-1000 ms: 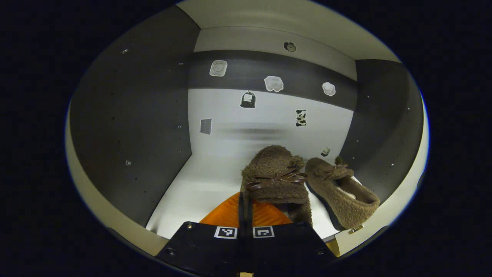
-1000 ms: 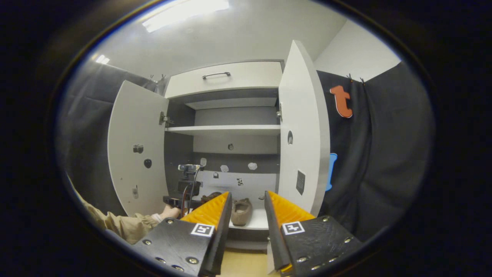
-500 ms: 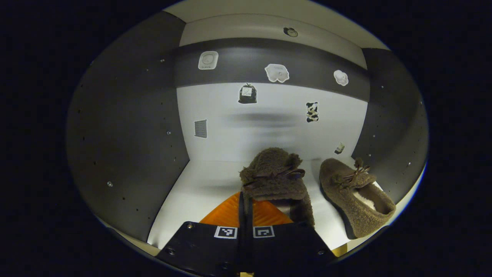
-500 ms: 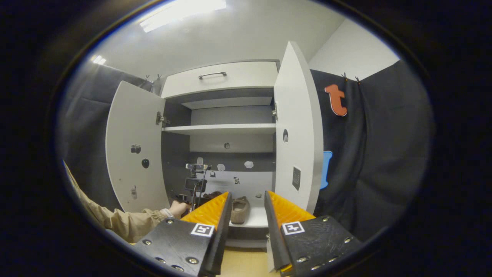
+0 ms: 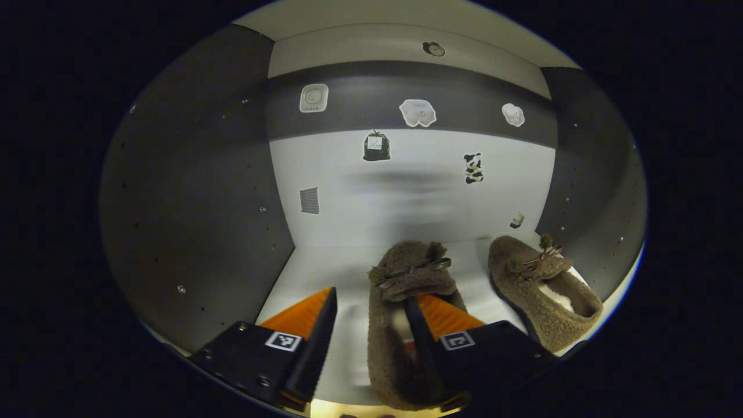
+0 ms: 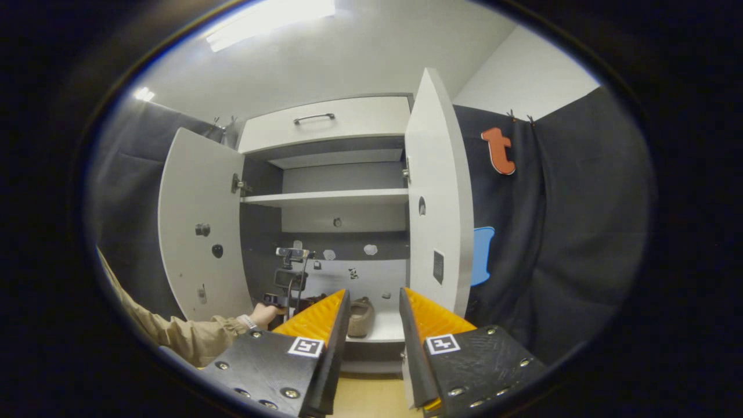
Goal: Grab one shoe with the right hand and put it into the shoe cabinet, grab the other shoe with the left hand and put it into the shoe cabinet; then close the right door with the right hand and the left door with the left hand.
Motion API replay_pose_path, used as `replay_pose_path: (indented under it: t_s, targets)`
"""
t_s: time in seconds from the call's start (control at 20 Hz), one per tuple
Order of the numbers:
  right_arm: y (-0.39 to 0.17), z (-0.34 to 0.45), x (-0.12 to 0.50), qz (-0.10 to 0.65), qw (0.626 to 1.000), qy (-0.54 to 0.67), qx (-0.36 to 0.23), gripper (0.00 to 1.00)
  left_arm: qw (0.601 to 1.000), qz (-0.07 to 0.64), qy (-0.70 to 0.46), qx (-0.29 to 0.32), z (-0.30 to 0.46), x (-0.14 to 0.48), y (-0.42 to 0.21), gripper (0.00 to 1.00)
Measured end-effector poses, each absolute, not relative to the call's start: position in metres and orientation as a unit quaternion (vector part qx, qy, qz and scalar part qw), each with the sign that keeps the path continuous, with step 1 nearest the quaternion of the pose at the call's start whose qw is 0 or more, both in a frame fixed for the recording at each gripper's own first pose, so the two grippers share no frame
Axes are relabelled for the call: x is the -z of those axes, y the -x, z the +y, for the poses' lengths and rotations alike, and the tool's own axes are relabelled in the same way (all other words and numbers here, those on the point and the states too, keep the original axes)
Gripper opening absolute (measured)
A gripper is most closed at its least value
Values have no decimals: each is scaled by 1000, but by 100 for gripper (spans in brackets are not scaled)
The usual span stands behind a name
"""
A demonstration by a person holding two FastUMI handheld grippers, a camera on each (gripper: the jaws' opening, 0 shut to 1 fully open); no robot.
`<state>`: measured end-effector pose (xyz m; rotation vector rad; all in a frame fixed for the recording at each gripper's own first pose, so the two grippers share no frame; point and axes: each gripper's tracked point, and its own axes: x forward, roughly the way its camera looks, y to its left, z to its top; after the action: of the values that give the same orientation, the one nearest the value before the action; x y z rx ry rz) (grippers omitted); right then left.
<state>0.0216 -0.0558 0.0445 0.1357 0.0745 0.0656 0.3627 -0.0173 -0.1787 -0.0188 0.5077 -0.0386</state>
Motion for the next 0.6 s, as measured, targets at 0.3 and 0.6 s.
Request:
replay_pose_path:
  t_s: [0.3,0.6]
  targets:
    - [-9,-72,-48,35,997,-69,-17,50,982,184,-7,26,-16,116,-330,98]
    - [3,-115,-48,33,997,-59,27,49,991,121,-3,63,-31,46,-268,97]
